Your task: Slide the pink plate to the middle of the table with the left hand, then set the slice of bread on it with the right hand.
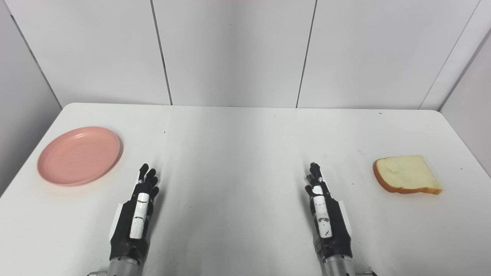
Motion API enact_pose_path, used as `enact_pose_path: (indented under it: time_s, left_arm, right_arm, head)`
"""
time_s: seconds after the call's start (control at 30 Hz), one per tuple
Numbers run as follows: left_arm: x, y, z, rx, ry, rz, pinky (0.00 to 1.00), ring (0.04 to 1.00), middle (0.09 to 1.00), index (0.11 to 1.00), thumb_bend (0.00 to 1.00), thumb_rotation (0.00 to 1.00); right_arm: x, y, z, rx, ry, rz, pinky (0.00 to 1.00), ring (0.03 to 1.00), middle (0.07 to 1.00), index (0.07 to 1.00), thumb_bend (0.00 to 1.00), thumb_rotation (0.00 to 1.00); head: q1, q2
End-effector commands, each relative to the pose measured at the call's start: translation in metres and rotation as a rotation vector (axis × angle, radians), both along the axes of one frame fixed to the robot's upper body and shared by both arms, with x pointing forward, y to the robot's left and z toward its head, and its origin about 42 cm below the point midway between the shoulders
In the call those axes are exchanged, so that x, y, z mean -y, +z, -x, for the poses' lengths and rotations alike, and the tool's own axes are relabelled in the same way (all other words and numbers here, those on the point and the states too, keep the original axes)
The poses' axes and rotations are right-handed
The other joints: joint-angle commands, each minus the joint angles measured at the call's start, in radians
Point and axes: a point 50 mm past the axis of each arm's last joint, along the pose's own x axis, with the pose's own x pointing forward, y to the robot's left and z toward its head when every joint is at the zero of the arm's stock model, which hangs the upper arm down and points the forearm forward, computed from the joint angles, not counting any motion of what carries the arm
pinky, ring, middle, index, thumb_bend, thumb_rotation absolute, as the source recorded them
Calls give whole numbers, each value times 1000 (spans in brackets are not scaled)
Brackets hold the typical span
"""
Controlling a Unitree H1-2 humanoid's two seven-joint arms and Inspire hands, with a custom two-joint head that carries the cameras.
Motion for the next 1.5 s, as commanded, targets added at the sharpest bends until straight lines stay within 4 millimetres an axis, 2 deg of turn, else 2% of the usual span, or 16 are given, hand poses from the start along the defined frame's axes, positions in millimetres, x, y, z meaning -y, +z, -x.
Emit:
enact_pose_path:
  time_s: [0.0,1.47]
  left_arm:
    - [4,3,-4,-6,-15,5,1000,1000,1000,1000,749,927]
    - [3,4,-4,-15,-26,4,1000,1000,1000,1000,737,926]
  right_arm:
    - [5,-8,3,1,-19,1,1000,1000,994,957,867,962]
    - [3,-7,3,-2,-28,2,1000,975,980,951,851,950]
  head:
    - [0,0]
    - [-4,1]
